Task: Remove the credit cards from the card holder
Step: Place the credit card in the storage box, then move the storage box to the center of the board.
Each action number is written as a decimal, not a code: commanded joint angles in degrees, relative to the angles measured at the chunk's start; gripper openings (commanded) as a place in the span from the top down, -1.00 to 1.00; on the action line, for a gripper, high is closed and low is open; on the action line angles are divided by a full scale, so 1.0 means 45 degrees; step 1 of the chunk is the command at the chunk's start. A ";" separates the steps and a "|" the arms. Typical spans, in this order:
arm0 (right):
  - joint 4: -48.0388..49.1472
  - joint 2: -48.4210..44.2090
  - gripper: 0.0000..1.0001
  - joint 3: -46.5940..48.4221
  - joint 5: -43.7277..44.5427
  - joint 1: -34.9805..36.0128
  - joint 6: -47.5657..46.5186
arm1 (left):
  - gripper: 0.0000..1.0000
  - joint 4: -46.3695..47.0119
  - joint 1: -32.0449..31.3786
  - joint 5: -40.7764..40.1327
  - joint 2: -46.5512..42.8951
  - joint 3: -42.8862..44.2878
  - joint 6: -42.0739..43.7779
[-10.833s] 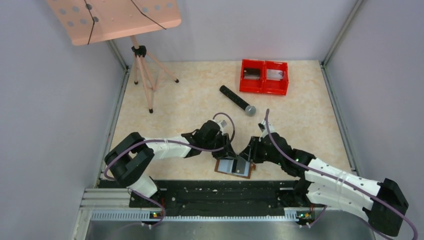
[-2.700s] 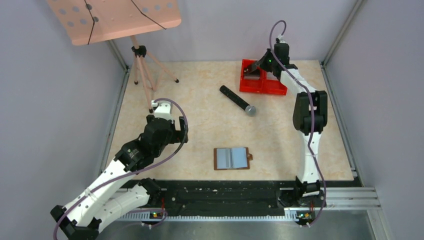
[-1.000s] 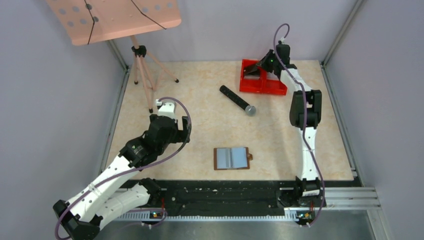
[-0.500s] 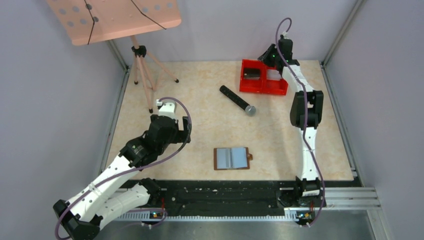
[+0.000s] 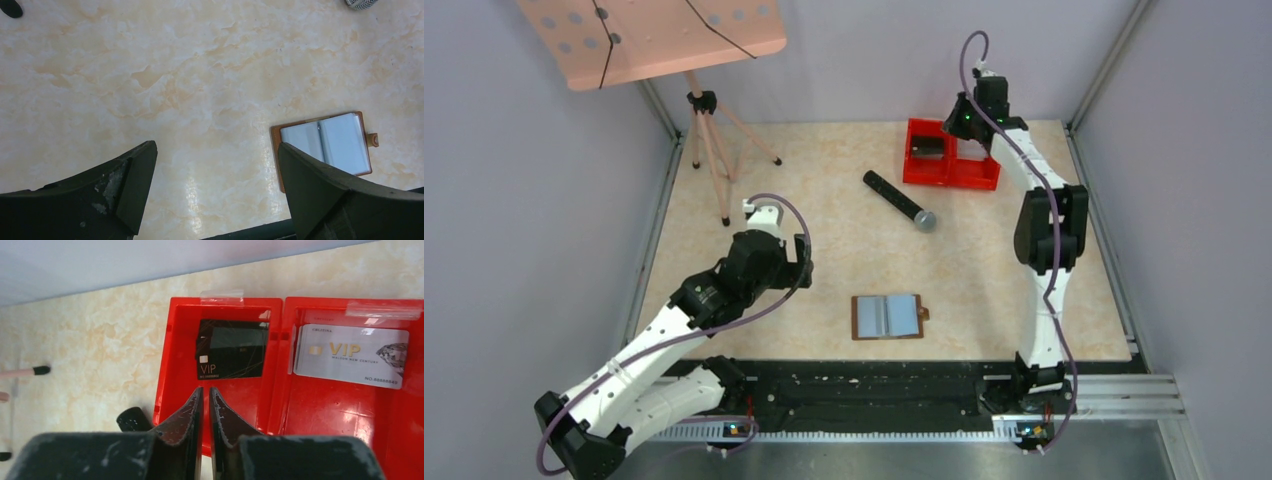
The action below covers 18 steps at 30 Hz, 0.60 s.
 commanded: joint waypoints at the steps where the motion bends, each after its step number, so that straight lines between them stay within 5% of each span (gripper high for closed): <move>1: -0.0544 -0.0606 0.87 -0.0591 0.0907 0.0817 -0.1871 | -0.92 0.0123 0.0029 -0.0009 -0.0358 0.0363 -0.0063; 18: -0.0218 0.1515 0.96 -0.0256 0.1198 0.1378 -0.2040 | -0.92 0.0070 0.0060 -0.0710 -0.0378 0.0368 0.0321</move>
